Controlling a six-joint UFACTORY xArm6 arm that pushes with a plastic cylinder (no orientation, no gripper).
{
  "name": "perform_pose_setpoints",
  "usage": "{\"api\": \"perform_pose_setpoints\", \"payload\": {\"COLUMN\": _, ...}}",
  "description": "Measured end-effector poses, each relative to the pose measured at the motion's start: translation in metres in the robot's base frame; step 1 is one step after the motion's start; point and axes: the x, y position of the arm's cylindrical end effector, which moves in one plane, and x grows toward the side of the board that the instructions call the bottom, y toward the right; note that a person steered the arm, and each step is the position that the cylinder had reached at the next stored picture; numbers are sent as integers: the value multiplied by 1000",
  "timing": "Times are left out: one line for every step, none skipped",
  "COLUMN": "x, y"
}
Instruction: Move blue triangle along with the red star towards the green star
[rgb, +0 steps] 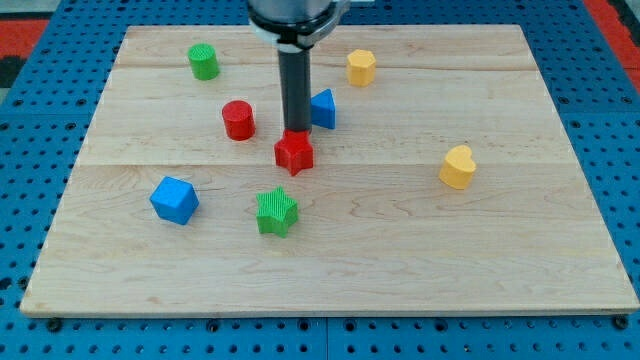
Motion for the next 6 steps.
{"api": "perform_pose_setpoints", "payload": {"x": 1, "y": 36}}
{"api": "perform_pose_setpoints", "payload": {"x": -7, "y": 59}}
{"api": "perform_pose_setpoints", "payload": {"x": -46, "y": 101}}
{"api": "perform_pose_setpoints", "payload": {"x": -71, "y": 71}}
{"api": "perform_pose_setpoints", "payload": {"x": -72, "y": 15}}
{"api": "perform_pose_setpoints", "payload": {"x": -48, "y": 8}}
